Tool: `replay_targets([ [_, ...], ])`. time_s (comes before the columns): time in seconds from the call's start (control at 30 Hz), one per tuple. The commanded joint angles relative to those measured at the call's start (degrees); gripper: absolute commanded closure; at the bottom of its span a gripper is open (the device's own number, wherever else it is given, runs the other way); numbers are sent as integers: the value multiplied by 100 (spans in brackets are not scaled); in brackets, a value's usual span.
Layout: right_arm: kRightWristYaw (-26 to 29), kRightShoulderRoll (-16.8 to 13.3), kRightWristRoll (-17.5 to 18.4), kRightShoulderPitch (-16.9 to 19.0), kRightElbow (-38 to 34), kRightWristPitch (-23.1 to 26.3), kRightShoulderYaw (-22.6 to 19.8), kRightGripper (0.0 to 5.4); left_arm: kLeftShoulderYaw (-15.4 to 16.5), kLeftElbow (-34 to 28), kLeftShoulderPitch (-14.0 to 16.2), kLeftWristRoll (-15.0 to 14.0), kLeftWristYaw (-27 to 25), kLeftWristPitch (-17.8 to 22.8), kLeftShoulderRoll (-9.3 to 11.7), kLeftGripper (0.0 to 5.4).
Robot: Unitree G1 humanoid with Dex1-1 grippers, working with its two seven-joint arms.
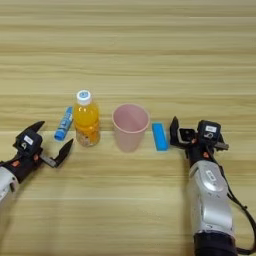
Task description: Move the objects on the table
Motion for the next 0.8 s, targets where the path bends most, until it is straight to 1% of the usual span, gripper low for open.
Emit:
replay_targets([
  [0.03,-181,13,-103,-49,-102,-218,-71,0,60,276,-201,19,109,39,-74,3],
  [0.17,-671,-86,-526,-5,-306,-755,-235,0,63,514,-336,23,146,-10,-141,3],
  [0.3,-1045,-90,-747,29,-443,-1095,-427,0,86,730,-460,43,167,-58,-183,3],
  [0.47,-1286,-81,-719,26,-442,-1185,-630,0,112,990,-607,59,212,-117,-218,3],
  [0.8,-1251,-50,-695,21,-432,-1123,-596,0,153,1491,-829,146,418,-240,-221,3],
])
